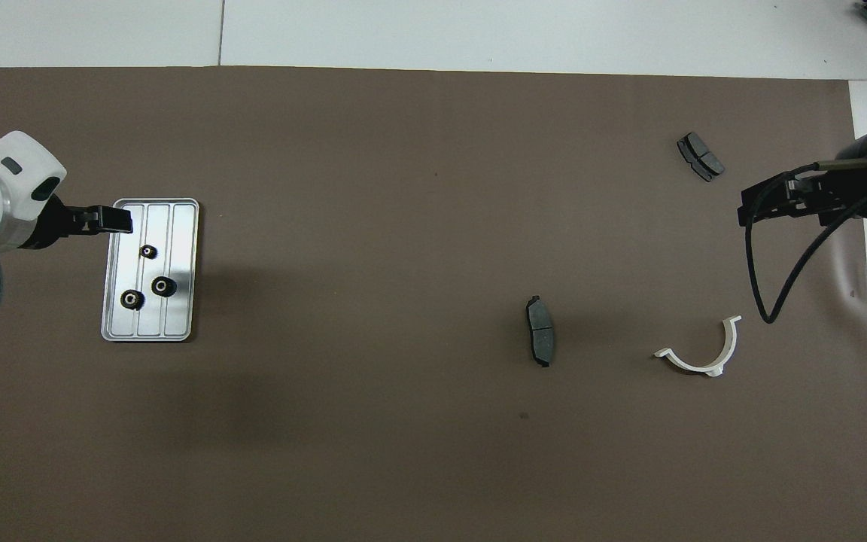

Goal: Place bearing gear from tray to pile
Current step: 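Lower the left gripper onto a black gear in the tray and grasp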

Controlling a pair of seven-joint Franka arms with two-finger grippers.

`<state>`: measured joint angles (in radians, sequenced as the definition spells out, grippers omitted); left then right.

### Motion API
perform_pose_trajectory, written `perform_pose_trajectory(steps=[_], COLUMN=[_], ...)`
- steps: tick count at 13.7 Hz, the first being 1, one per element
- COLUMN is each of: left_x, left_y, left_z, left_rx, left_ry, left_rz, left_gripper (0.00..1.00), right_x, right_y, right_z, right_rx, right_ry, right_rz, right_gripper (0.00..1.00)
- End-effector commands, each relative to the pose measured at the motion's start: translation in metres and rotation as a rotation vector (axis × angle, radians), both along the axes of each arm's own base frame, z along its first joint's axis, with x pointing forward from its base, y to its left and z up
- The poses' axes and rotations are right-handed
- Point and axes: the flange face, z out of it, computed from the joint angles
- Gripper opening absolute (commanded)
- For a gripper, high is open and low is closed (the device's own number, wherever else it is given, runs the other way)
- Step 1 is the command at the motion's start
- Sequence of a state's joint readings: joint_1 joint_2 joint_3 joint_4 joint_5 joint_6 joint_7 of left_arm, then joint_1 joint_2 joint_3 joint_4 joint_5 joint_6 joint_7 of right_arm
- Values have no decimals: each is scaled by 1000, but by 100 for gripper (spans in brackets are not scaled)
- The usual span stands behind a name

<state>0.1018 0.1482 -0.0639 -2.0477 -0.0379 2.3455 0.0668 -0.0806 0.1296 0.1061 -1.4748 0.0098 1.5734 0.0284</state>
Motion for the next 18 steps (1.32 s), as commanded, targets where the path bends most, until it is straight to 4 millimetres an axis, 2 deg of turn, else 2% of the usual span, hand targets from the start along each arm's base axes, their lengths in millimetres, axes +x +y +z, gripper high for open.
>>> perform_pose_trajectory(steps=[1, 2, 4, 6, 12, 14, 16, 18], left_x=[2, 4, 8, 10, 4, 2, 2, 2], left_y=[2, 2, -1, -1, -1, -1, -1, -2], left_z=[-37, -46, -65, -75, -84, -85, -84, -84], left_rx=[2, 3, 10, 12, 12, 12, 12, 12], left_ry=[-18, -19, -12, -15, 7, 13, 12, 16], left_rz=[3, 1, -12, -14, -11, -10, -10, -12], left_gripper=[100, 100, 91, 78, 60, 59, 49, 32], right_x=[-7, -7, -7, -7, -8, -7, -8, -7], right_y=[0, -1, -1, -1, -1, -1, 0, 0], right_z=[0, 1, 0, 0, 0, 0, 0, 0], right_rx=[8, 8, 8, 8, 8, 8, 8, 8], right_ry=[-4, -5, -4, -4, -1, -2, -1, -2], right_rz=[23, 21, 21, 21, 21, 21, 23, 23], right_gripper=[100, 100, 100, 100, 100, 100, 100, 100])
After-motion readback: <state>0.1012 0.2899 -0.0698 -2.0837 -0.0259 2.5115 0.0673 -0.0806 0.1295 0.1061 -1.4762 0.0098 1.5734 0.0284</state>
